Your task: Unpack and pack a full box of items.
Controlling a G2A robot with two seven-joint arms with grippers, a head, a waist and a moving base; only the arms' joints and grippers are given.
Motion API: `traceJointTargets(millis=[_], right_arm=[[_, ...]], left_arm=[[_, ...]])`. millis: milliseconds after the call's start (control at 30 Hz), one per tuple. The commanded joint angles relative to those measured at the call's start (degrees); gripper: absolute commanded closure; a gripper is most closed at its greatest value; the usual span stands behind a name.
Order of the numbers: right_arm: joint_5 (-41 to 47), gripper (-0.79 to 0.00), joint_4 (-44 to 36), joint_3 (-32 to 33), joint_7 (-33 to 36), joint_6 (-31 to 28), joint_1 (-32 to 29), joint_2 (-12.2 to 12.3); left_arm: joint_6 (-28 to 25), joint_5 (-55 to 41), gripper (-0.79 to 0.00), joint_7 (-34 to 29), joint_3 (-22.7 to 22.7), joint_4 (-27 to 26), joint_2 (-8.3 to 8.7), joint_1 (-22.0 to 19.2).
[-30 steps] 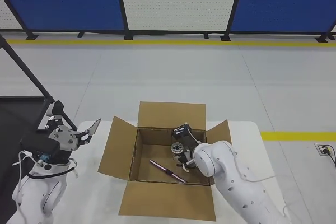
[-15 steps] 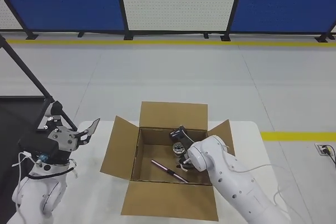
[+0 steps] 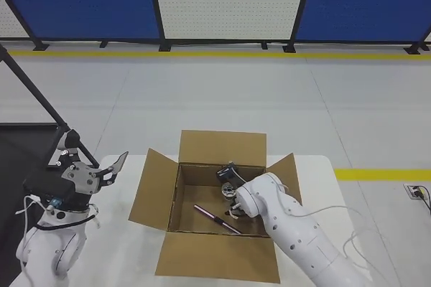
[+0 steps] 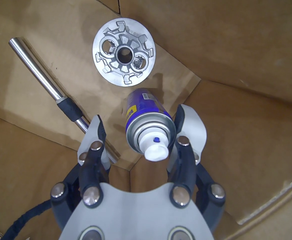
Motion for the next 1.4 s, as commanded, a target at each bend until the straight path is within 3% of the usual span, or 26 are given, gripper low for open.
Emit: traceJointTargets(millis=[0, 133, 367, 633, 1033, 1367], right_arm=[[-0.12, -0.428, 0.75, -0.22, -0.03, 0.06, 0.34, -0.3], [-0.32, -0.32, 1.58, -0.46, -0.24, 0.45, 0.74, -0.8], [-1.75, -0.003, 0.13, 0.01, -0.52, 1.36, 0.17, -1.07], [-6.69, 0.0, -10.63, 3.69, 1.64, 2.45, -4.68, 0.63], [-14.23, 0.0, -38.01, 12.9, 2.56, -2.16, -19.56, 4.34], [-14.91, 0.0, -39.0, 13.42, 1.98, -1.22, -20.37, 4.43]], left_arm=[[0.03, 0.01, -0.785, 0.18, -0.1, -0.03, 0.02, 0.11], [0.27, 0.04, -0.785, 0.28, -0.28, 0.02, 0.06, 0.25], [0.56, -0.08, -0.785, 0.21, -0.22, 0.15, 0.08, 0.29], [0.72, 0.51, -0.785, 0.12, 0.82, 0.82, 0.05, -0.27], [0.24, 1.77, -0.785, -0.14, 2.29, 2.53, 0.07, -1.74], [0.35, 2.0, -0.785, 0.07, 2.33, 2.61, 0.08, -1.84]])
